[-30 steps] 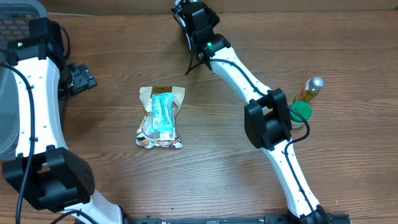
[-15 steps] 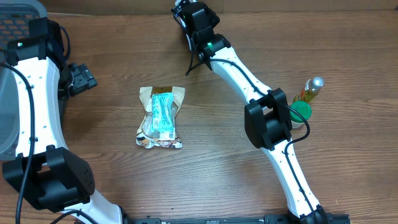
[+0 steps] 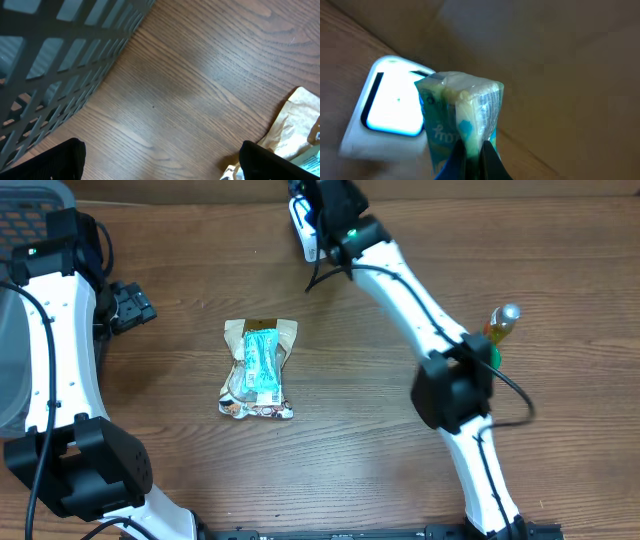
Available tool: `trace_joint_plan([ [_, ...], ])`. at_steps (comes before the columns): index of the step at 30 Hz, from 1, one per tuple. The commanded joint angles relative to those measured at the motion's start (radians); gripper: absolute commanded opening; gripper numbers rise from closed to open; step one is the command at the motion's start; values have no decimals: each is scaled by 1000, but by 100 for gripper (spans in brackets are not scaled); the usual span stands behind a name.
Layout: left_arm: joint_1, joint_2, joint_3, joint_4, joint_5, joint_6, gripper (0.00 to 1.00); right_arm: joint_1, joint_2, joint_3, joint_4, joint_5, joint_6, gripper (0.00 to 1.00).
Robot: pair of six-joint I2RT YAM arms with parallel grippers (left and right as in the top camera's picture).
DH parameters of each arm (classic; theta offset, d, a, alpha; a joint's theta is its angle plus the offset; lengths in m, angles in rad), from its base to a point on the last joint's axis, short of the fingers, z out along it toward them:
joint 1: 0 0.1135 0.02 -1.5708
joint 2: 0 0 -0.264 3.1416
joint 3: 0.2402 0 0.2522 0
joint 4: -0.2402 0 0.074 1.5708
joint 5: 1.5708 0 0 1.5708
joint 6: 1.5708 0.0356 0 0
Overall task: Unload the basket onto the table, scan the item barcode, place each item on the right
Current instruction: 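Hold the small teal pack in front of the scanner window, then move the teal pack right and lower it beside the green jar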
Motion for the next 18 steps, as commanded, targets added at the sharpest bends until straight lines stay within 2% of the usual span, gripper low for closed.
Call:
trace_joint_plan([
  [1, -2, 10, 17, 1, -13, 19, 99, -16, -179, 12, -141, 2, 219, 4],
  [6, -2, 10, 18, 0, -13, 19, 99, -76, -241, 12, -538, -40, 574, 4],
  [9, -2, 10, 18, 1, -13, 19, 100, -129, -236, -2, -727, -181, 683, 4],
  [13, -1, 10, 18, 0, -13, 18, 100, -208, -236, -114, -824, -375, 775, 4],
  [18, -2, 10, 18, 0, -13, 19, 99, -264, -236, -301, -809, -396, 774, 5],
])
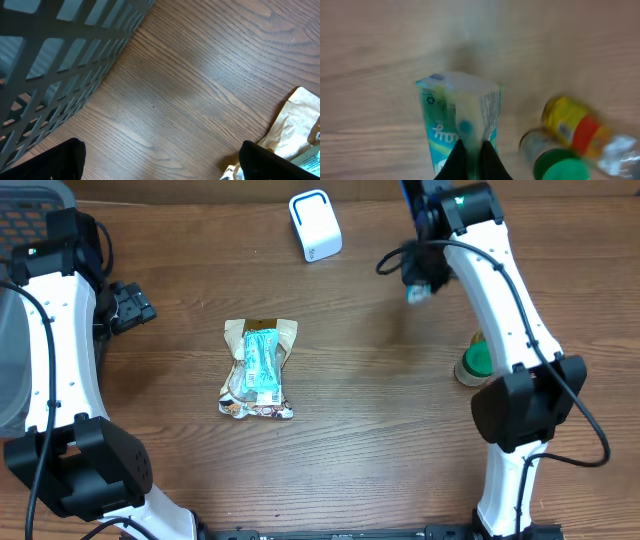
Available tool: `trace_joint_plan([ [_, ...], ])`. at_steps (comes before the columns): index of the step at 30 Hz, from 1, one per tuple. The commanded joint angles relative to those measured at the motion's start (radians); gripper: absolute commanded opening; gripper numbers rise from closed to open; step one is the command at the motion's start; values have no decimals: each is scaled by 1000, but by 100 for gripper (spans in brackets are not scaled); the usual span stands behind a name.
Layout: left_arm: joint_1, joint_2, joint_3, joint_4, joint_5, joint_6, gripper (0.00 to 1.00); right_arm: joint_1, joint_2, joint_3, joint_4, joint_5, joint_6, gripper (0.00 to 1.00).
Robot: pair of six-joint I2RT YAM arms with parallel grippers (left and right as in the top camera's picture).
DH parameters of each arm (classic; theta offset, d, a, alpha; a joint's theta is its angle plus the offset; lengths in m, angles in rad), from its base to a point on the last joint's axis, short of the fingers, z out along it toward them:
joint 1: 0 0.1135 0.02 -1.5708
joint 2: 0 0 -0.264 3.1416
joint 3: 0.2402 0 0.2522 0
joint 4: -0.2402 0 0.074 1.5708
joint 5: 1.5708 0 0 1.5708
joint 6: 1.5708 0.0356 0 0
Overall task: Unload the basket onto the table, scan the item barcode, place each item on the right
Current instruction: 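Move the teal pack right and lower it beside the green jar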
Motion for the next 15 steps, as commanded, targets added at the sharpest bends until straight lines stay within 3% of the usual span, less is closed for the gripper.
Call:
trace_joint_plan([
  [1, -2, 10, 18, 0, -13, 18, 100, -29, 13, -130, 25, -77, 56, 5],
  [6, 0, 10, 18, 0, -13, 19, 100, -47, 13, -261, 117, -72, 56, 8],
  [15, -2, 10, 18, 0, -13, 19, 100, -47, 13, -328, 167, 13, 56, 8],
])
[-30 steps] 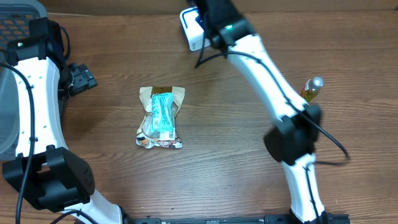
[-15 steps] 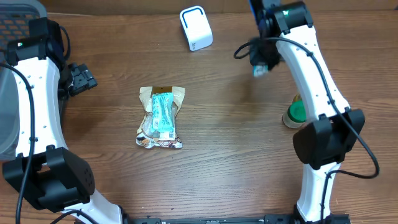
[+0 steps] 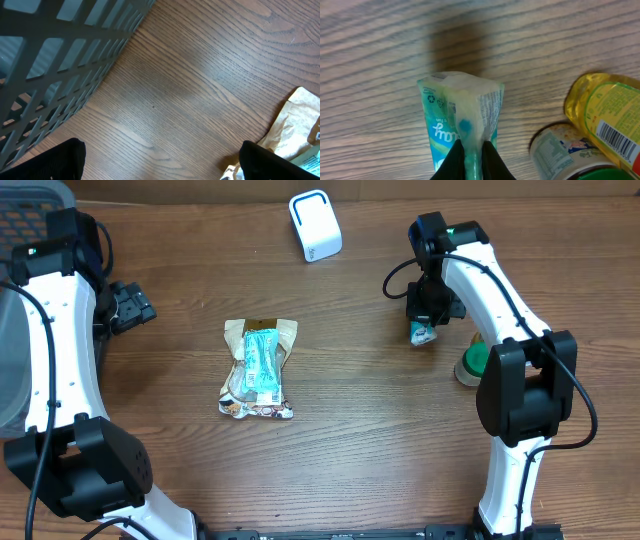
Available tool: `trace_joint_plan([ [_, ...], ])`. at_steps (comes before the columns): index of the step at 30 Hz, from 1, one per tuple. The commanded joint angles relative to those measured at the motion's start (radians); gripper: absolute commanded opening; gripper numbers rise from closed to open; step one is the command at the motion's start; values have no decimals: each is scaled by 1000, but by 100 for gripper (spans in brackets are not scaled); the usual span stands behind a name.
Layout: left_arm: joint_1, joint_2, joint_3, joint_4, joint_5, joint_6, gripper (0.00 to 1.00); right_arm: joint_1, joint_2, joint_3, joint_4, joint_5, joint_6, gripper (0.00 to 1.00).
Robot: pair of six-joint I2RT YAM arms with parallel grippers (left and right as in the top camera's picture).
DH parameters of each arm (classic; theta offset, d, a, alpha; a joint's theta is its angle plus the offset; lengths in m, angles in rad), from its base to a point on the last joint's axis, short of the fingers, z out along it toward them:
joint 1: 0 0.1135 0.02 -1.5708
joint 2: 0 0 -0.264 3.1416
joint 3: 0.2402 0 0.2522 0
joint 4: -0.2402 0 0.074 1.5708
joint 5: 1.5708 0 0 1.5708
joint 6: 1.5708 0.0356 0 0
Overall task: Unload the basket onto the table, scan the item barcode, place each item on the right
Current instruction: 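Move the teal pack right and lower it beside the green jar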
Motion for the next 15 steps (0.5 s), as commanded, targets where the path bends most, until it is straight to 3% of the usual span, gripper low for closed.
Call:
trace_joint_plan([
  [1, -2, 10, 18, 1, -13, 19, 99, -3, -9, -17, 5, 35, 11, 8],
  [8, 1, 10, 18, 1, -13, 18, 100, -2, -9, -19, -21, 35, 11, 9],
  [15, 0, 10, 17, 1, -13, 18, 99, -3, -9, -19, -21, 35, 11, 23],
])
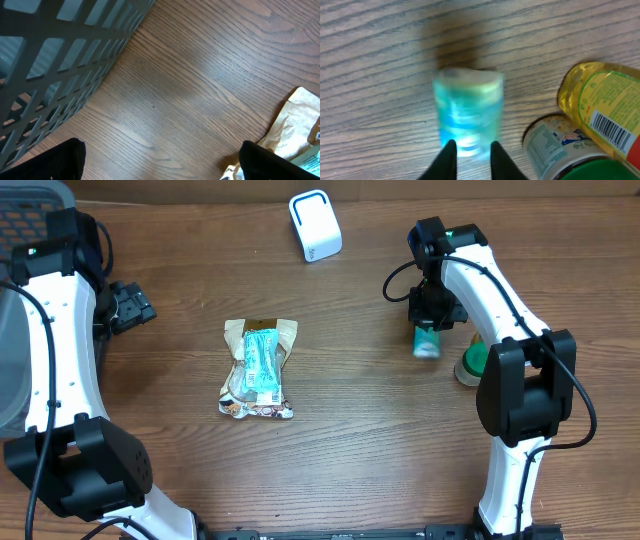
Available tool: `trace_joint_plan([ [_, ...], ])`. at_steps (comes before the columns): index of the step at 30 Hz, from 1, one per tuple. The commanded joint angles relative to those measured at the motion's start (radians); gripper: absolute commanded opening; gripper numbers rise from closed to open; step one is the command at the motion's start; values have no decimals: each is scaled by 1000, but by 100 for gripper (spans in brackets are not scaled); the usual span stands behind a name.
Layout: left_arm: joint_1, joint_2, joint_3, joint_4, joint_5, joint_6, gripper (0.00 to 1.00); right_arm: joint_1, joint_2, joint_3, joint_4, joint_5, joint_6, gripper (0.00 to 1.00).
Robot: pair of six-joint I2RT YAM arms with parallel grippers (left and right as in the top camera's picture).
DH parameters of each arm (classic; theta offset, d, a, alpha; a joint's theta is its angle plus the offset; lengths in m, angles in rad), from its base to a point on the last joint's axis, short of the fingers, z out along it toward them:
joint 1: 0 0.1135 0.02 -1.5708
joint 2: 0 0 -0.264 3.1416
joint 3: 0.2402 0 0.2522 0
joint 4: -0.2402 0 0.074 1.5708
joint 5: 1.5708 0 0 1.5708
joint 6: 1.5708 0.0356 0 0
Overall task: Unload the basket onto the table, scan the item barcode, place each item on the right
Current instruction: 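Move the teal pack right and lower it beside the green jar, then open the right gripper and lift it off the small teal pack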
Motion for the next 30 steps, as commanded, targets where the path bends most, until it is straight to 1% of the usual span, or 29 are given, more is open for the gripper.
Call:
trace_joint_plan([
  [1, 0, 10, 18, 1, -13, 19, 99, -3, -9, -5, 5, 14, 3, 28],
  [3, 0, 10, 18, 1, -13, 18, 99, -3, -9, -5, 11, 14, 3, 32],
  [7, 0, 10, 18, 1, -13, 19, 100, -2, -9, -5, 39, -30, 4, 31],
  [10, 0, 10, 17, 1, -13, 19, 100, -1, -9, -6, 60, -150, 3, 24],
  [13, 0, 10, 18, 1, -13, 19, 100, -1, -9, -19, 92, -205, 3, 15],
  [17, 0, 10, 18, 1, -13, 18, 100, -1, -9, -72, 167, -204, 3, 9],
  [20, 0, 10, 18, 1, -13, 19, 100, -1, -9, -140, 233, -204, -1, 9],
  [23, 0, 10, 18, 1, -13, 19, 100, -1, -9, -175, 263, -188, -1, 9],
  [25, 0, 10, 18, 1, -13, 19, 100, -2, -9, -195, 274, -143, -1, 9],
  [28, 0, 10, 18, 1, -14, 19, 100, -2, -9, -201, 266, -51, 0, 4],
  [30, 0, 10, 18, 1, -13, 19, 99, -3, -9, -201, 259, -11, 0, 4],
])
